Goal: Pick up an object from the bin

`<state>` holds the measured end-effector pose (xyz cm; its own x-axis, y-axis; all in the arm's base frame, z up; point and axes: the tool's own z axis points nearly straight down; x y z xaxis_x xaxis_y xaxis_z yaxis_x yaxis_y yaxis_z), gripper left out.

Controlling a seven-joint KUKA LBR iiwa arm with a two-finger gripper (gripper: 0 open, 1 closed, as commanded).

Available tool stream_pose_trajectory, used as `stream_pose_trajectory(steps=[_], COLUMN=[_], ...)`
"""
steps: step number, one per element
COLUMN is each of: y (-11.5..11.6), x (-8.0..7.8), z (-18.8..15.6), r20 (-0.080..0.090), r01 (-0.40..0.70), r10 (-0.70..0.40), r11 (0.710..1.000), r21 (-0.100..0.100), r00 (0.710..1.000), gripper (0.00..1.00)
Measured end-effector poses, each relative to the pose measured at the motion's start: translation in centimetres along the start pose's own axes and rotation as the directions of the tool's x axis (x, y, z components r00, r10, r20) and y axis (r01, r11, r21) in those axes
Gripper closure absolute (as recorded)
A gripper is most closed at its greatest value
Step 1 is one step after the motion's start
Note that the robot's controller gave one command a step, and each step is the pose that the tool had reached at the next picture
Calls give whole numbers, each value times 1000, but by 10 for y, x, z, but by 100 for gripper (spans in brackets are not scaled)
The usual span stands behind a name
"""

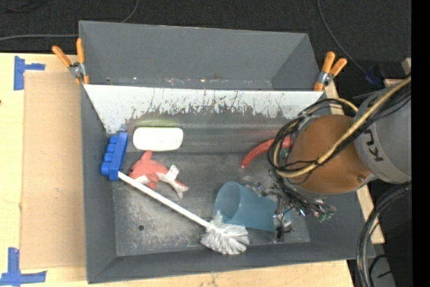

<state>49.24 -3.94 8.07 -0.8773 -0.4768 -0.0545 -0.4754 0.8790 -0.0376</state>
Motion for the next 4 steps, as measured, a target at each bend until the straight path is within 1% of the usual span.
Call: stream_pose_trajectory(steps=[1, 2, 3, 4], y=[11, 11, 10, 10], x=[5, 5, 4, 3], z=[4, 4, -19, -30], r20=[-21, -21, -19, -18], r01=[-337, -336, -335, -332], r10=[337, 336, 335, 332], r11=[942, 942, 942, 943], r21=[-2, -2, -1, -2], r00=[941, 942, 942, 943], gripper=[100, 100, 100, 100])
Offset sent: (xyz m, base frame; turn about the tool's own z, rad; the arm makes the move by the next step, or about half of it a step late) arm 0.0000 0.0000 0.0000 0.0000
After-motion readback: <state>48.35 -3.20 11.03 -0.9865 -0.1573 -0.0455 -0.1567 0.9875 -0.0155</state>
